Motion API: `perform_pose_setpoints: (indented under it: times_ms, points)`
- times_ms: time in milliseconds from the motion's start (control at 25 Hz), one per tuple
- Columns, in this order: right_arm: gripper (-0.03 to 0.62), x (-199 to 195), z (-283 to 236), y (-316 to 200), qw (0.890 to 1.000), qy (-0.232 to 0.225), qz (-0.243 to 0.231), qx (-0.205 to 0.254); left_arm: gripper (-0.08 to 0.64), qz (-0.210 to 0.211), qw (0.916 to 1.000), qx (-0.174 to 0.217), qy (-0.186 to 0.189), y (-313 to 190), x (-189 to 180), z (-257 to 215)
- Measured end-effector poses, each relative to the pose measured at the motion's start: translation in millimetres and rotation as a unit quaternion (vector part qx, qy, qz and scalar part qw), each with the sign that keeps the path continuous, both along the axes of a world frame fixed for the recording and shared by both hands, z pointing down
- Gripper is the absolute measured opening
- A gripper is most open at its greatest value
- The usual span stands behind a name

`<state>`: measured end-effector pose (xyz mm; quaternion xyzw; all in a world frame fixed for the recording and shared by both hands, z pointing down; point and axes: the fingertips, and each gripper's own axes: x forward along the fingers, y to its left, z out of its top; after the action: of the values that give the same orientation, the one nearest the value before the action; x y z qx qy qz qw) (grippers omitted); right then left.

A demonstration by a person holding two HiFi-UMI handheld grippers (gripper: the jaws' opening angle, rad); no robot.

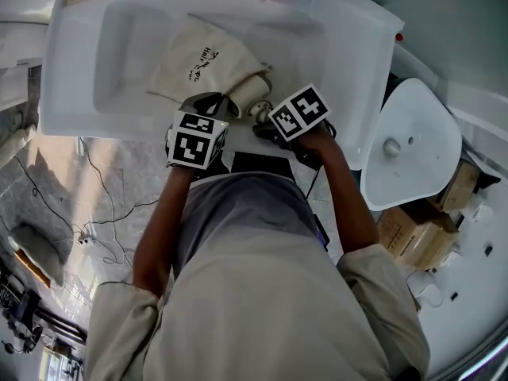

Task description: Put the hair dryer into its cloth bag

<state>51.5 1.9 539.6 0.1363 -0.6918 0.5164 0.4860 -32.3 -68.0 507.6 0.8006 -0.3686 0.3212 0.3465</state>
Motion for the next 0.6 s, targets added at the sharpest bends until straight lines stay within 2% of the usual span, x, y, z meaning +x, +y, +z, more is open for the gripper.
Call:
perform_pose_setpoints:
  times_ms: [160,600]
  points:
    - [0.252,-4,0,-3,1.0,-0.002,-0.004,-0.001,0.035,-0.01,0.9995,-0.009,0.029,-3,2,-4]
    - [0.252,-9,10,-12,1.0,0.012,-0.023,0.012,0.035,-0.018,0.9991,-0.011,0.038,1,-1,-3]
